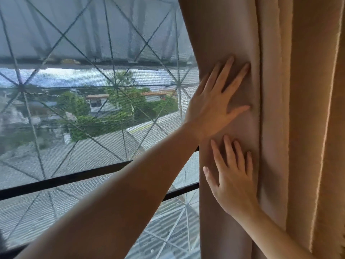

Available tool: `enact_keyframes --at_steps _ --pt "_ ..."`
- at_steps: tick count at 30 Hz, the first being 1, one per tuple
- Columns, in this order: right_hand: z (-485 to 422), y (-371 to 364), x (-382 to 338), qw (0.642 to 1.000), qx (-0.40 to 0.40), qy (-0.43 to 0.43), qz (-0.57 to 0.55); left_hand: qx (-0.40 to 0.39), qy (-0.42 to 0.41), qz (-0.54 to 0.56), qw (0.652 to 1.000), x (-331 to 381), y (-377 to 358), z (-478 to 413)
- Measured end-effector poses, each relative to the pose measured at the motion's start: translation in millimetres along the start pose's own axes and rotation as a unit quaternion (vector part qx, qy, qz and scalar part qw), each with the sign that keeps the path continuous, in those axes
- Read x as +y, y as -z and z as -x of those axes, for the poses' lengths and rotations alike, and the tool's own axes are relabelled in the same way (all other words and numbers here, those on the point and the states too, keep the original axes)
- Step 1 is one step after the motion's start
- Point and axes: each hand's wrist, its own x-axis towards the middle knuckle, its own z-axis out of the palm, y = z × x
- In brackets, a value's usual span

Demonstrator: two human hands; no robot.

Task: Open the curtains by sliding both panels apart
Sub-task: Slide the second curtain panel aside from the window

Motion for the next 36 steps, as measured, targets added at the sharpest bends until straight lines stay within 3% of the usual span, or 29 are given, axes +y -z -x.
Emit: enact_keyframes --at_steps 18,26,36 --pt "-34 -25 156 1.000 -0.017 0.016 -0.005 -0.016 0.027 -0.042 0.999 84 -109 -70" --pt "-43 -36 201 1.000 -0.024 0.016 -0.004 -0.044 0.028 -0.021 0.998 106 -147 -92" --pt "-58 -49 244 1.000 0.005 0.025 0.010 -0.016 0.047 0.016 0.999 126 -192 -118"
